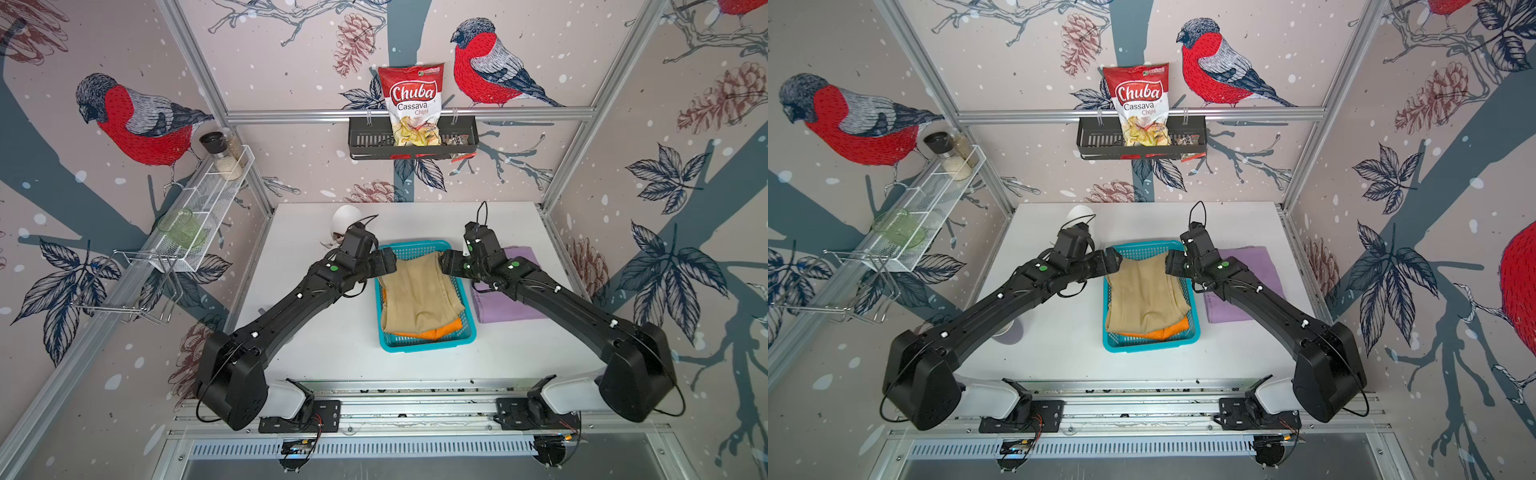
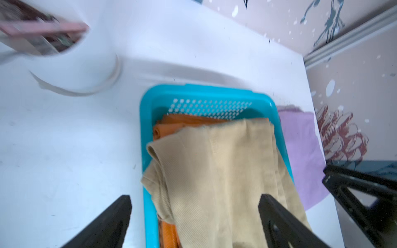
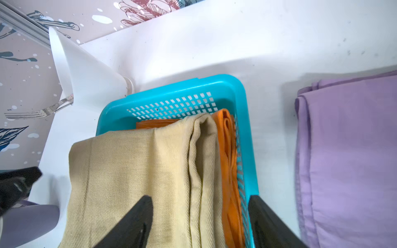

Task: Put the folded long pants in the basket
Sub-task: Place the long pant in the basket.

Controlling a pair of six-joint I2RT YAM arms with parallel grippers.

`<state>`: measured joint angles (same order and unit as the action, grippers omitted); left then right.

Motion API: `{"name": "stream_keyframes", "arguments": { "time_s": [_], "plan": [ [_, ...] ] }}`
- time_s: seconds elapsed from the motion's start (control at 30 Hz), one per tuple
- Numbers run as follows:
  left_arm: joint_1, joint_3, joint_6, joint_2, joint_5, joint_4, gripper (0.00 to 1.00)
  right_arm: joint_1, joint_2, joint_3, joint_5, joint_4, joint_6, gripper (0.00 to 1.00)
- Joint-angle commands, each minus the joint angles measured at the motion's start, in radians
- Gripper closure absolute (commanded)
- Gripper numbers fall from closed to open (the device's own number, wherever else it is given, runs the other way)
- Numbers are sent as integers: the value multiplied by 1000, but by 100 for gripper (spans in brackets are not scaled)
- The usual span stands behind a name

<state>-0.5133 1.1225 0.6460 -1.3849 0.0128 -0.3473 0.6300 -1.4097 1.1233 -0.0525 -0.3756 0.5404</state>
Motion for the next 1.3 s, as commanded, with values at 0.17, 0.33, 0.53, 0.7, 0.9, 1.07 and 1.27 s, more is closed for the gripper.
{"name": "stream_keyframes", "arguments": {
  "time_s": [0.17, 0.33, 0.53, 0.7, 0.9, 1.07, 1.27],
  "plan": [
    [-55, 39, -28, -84, 225, 174, 100, 67, -133, -12, 267, 205, 53, 100],
    [-102, 36, -45, -229, 273, 108, 100, 21, -216, -69, 288, 284, 103, 100],
    [-102, 1, -83, -267, 176, 68, 100, -38, -256, -129, 309, 347, 119, 100],
    [-100, 49, -140, -352, 95, -27, 100, -35, -287, -89, 323, 320, 103, 100],
    [-96, 166, -208, -366, -15, -104, 100, -71, -200, -30, 310, 245, 55, 100],
    [-92, 373, -203, -400, 104, -103, 96, -175, -93, -33, 272, 156, -3, 82],
    [-108, 641, -125, -541, 309, -8, 74, -378, -40, -149, 160, 62, -27, 66]
  ]
}}
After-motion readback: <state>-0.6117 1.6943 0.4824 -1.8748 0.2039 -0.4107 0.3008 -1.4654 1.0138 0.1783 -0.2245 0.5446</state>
